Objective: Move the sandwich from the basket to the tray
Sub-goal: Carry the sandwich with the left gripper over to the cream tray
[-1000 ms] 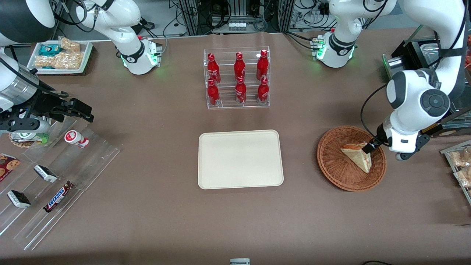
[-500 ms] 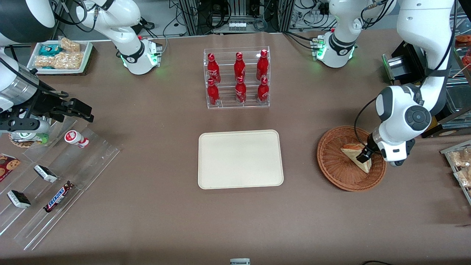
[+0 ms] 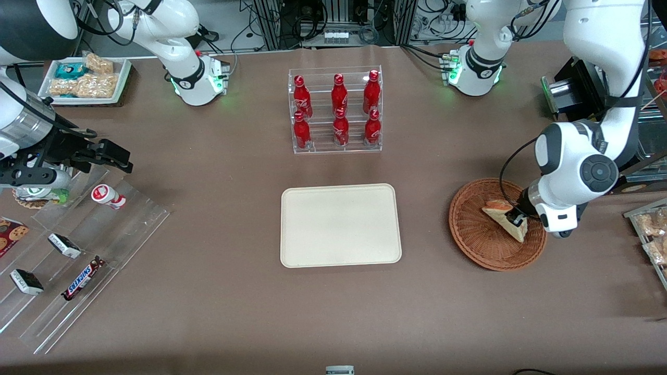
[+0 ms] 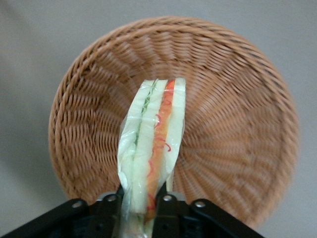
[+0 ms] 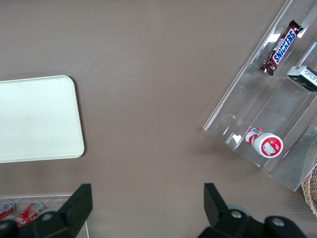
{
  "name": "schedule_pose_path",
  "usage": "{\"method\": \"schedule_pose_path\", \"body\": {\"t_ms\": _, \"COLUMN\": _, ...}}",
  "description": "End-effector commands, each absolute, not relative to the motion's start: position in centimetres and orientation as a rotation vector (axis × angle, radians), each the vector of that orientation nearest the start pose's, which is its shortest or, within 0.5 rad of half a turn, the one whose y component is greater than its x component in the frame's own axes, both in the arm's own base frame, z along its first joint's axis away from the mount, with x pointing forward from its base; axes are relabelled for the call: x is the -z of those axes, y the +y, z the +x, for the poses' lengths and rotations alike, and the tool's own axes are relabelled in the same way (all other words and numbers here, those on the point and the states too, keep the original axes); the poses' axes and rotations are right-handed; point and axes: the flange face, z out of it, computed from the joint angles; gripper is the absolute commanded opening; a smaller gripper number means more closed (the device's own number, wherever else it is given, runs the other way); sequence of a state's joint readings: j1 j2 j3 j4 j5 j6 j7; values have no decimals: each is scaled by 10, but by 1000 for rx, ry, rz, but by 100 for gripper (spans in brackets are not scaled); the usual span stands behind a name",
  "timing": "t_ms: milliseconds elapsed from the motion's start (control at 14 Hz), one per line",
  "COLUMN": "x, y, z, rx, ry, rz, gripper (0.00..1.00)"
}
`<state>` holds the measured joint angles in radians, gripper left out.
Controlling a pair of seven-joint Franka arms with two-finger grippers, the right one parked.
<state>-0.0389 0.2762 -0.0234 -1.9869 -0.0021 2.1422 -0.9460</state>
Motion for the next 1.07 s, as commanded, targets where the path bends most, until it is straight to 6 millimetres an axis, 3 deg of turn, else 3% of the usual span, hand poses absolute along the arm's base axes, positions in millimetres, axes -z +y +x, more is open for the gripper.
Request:
{"method": "schedule_pose_path", "body": {"t_ms": 0, "x": -360, "y": -91, "z": 605, "rx": -187, "ry": -1224, "rz": -2851, "gripper": 4}}
{"method": "schedule_pose_path", "body": {"t_ms": 143, "x": -360, "y": -145, "z": 603, "rx": -176, "ry": -1098, "rz": -2922, "gripper": 4}}
{"method": "schedule_pose_path", "body": {"t_ms": 429, "x": -353, "y": -280, "z": 592, "rx": -129, "ry": -642, "rz": -3093, "gripper": 6}}
{"method": "schedule_pose_path", "body": {"t_ms": 643, "x": -327, "y": -377, "z": 570, "rx": -3, "ry": -345, "rz": -3138, "gripper": 7}}
{"method": "schedule_pose_path", "body": {"t_ms": 1000, "x": -285, "y": -484, "z": 534, "rx": 70, "ry": -218, "rz": -3216, "gripper": 7}}
